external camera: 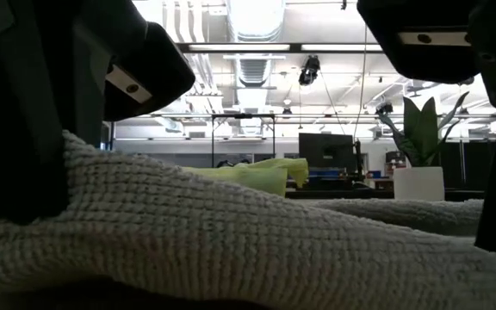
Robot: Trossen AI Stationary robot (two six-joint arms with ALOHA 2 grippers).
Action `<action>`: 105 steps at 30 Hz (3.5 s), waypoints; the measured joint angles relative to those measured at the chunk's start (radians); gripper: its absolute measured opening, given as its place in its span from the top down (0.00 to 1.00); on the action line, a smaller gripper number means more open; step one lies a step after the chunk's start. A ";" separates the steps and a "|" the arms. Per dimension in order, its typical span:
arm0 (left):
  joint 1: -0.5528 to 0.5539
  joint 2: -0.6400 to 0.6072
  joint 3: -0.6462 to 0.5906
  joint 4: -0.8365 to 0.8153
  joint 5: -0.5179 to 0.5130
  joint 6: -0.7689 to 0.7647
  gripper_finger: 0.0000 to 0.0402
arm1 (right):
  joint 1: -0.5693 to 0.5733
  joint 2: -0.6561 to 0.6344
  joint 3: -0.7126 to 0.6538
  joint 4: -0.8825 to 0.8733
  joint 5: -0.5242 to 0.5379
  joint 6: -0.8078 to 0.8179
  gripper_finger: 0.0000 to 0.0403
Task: Roll microfiber towels into tight, uniform cylinder then place into a basket
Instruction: Roll the gray towel
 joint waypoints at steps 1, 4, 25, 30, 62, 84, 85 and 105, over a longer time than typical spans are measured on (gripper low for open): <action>0.000 0.000 0.000 0.000 0.000 0.000 1.00 | -0.002 0.000 0.000 0.000 -0.004 -0.006 0.88; 0.000 0.000 0.000 0.000 0.000 0.008 1.00 | -0.010 -0.001 0.000 0.000 -0.024 -0.010 0.91; -0.059 -0.056 0.002 -0.034 -0.007 0.182 1.00 | -0.172 -0.025 -0.004 0.101 -0.622 0.098 0.98; -0.069 -0.059 -0.001 -0.061 0.011 0.160 1.00 | -0.201 -0.024 -0.018 0.163 -0.724 0.055 0.98; -0.243 -0.065 -0.007 0.024 -0.529 0.631 0.71 | -0.368 -0.109 -0.374 0.693 -0.882 0.218 0.98; -0.198 0.070 -0.007 0.070 -0.631 0.732 0.74 | -0.429 -0.116 -0.592 1.209 -0.944 0.490 0.98; -0.198 0.069 -0.004 0.072 -0.634 0.735 0.74 | -0.429 -0.116 -0.592 1.208 -0.943 0.490 0.98; -0.154 0.081 -0.014 -0.034 -0.696 0.575 0.74 | -0.386 -0.116 -0.588 1.157 -0.880 0.460 0.98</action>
